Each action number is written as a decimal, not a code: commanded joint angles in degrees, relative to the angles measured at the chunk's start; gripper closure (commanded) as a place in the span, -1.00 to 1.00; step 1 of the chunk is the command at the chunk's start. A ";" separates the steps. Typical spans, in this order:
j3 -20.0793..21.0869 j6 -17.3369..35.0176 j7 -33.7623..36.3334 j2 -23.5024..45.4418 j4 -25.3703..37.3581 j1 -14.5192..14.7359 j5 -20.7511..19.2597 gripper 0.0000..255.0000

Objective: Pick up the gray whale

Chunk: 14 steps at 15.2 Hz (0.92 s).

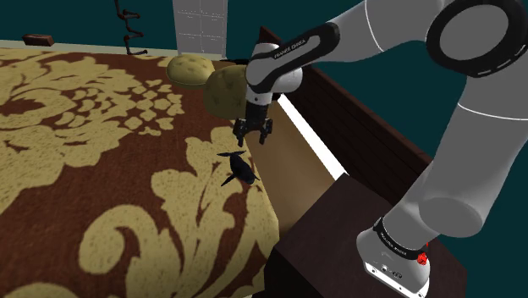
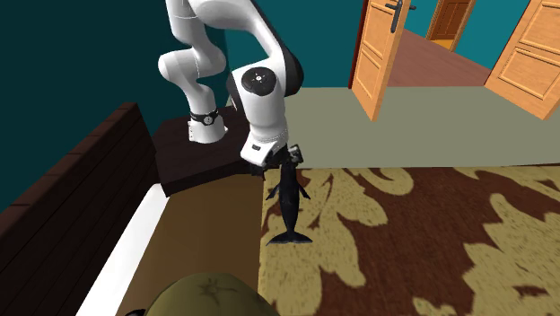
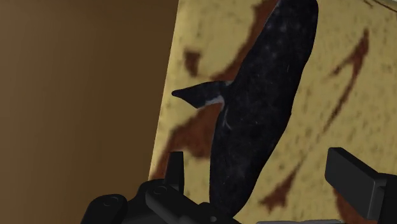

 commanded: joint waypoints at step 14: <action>0.71 5.07 1.84 19.88 11.90 0.21 3.34 -1.00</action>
